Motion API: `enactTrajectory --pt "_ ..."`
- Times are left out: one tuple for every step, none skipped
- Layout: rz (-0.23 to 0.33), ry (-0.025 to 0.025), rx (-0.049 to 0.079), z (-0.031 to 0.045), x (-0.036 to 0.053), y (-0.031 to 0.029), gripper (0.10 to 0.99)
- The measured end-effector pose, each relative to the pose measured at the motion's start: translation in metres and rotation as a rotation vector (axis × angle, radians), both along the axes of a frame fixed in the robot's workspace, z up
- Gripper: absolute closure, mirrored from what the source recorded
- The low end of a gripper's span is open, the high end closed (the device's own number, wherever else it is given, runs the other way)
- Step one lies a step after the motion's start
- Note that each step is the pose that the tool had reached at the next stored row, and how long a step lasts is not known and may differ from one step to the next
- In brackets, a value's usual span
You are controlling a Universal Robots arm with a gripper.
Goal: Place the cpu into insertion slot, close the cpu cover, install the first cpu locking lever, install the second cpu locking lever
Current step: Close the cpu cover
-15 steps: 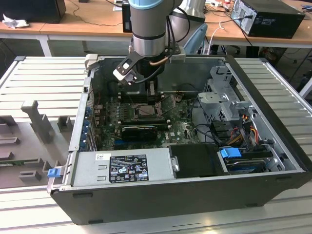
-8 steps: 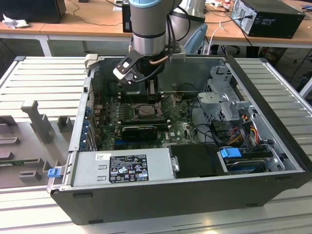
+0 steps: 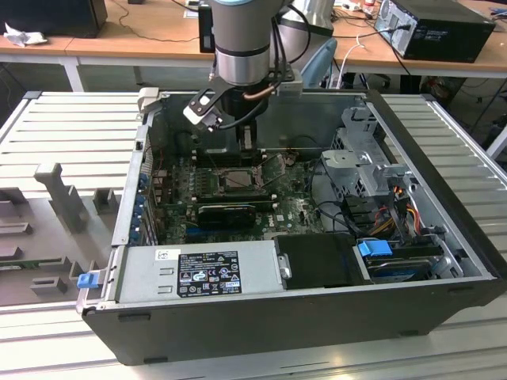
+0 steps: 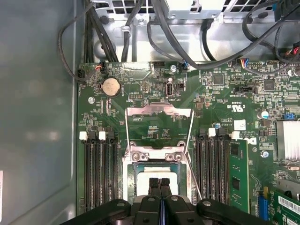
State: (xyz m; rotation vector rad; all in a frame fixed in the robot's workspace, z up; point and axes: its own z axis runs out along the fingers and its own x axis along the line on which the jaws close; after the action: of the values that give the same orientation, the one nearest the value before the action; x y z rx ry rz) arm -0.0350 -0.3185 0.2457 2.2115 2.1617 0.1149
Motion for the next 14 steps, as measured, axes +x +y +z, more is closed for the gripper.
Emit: enactTrajectory --pt "-0.002 -0.0001 0.001 0.0000 0.0006 0.0000 0.980" --pt "-0.003 0.0001 0.001 0.0000 0.0014 -0.0001 0.980" --pt "-0.004 0.0003 0.001 0.0001 0.0024 -0.0003 0.980" --pt "-0.006 0.0006 0.000 0.0001 0.0060 -0.0003 0.980" --pt "-0.006 0.0016 0.001 0.0001 0.0107 -0.0003 0.980" --pt "-0.006 0.0046 0.001 0.0001 0.0152 -0.0003 0.980" --pt "-0.006 0.0068 0.001 0.0001 0.0184 -0.0003 0.980" --pt "-0.006 0.0070 0.001 0.0001 0.0190 -0.0004 0.980" --pt "-0.006 0.0070 0.000 0.0003 0.0190 -0.0003 0.980" --pt "-0.006 0.0072 0.000 0.0008 0.0191 -0.0003 0.980" --pt "-0.006 0.0071 0.000 0.0018 0.0191 -0.0003 0.980" --pt "-0.006 0.0070 0.001 0.0038 0.0191 -0.0003 0.980" --pt "-0.006 0.0070 0.001 0.0055 0.0191 -0.0003 0.980" --pt "-0.006 0.0070 0.001 0.0075 0.0191 -0.0003 0.980"
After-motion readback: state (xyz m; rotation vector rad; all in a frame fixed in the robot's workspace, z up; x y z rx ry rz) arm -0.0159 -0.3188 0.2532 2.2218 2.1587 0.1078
